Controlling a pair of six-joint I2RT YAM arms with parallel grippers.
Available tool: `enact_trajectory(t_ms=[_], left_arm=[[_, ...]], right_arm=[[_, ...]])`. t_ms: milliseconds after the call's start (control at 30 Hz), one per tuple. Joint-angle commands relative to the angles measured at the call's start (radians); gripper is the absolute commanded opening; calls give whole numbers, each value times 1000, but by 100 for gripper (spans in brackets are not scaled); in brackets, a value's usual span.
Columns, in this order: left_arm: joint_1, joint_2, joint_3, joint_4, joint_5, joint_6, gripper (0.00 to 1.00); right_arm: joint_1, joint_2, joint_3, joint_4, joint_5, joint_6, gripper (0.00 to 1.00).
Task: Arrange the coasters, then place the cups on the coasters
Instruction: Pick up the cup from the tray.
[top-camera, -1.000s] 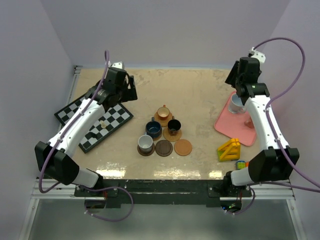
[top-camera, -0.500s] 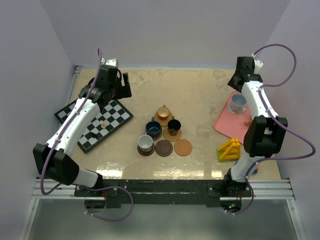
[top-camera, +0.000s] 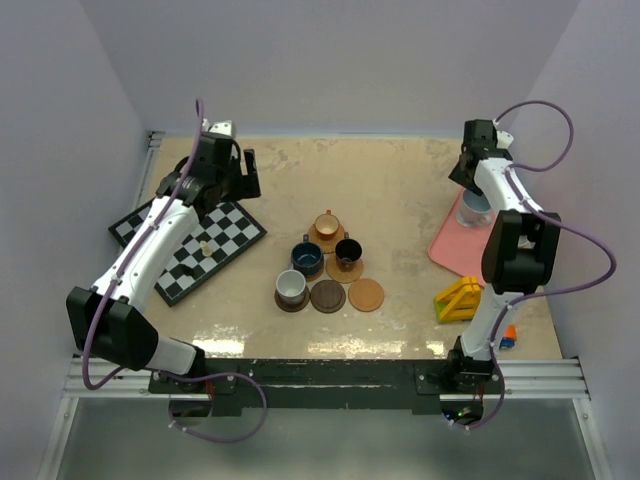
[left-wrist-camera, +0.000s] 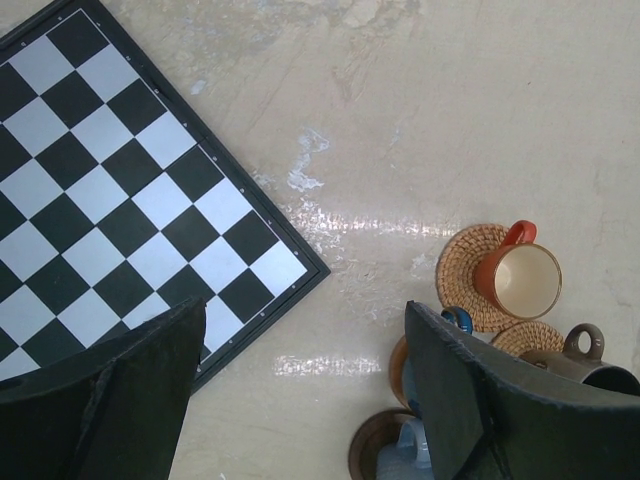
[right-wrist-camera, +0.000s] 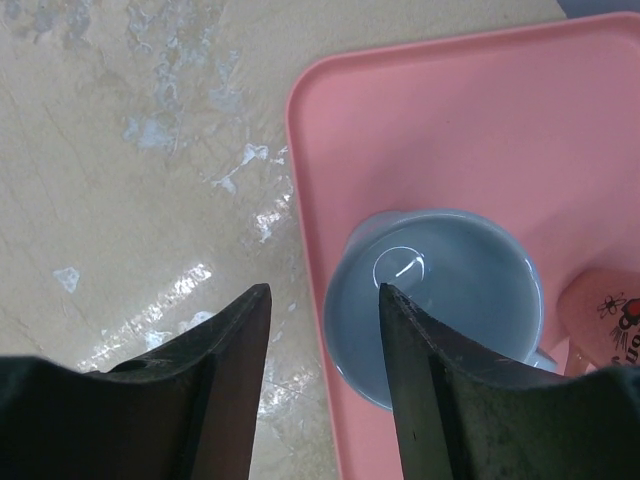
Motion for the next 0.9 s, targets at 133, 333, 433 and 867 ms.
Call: enact_trajectory(t_ms=[133,333,433,867], left_arm=[[10,-37,-12,24,-12,-9,85],[10,-53,-24,15,-24,-29,85],[10,-71,-38,15,-33,-44,85],[10,-64,-9,47,-14,-8,85]], right_arm=[[0,-10,-12,11,2,30,49],[-1,39,-5,22,1,15,36],[-1,40,-13,39,-2,-3,27],[17,-57,27,43,-25,-267,0]])
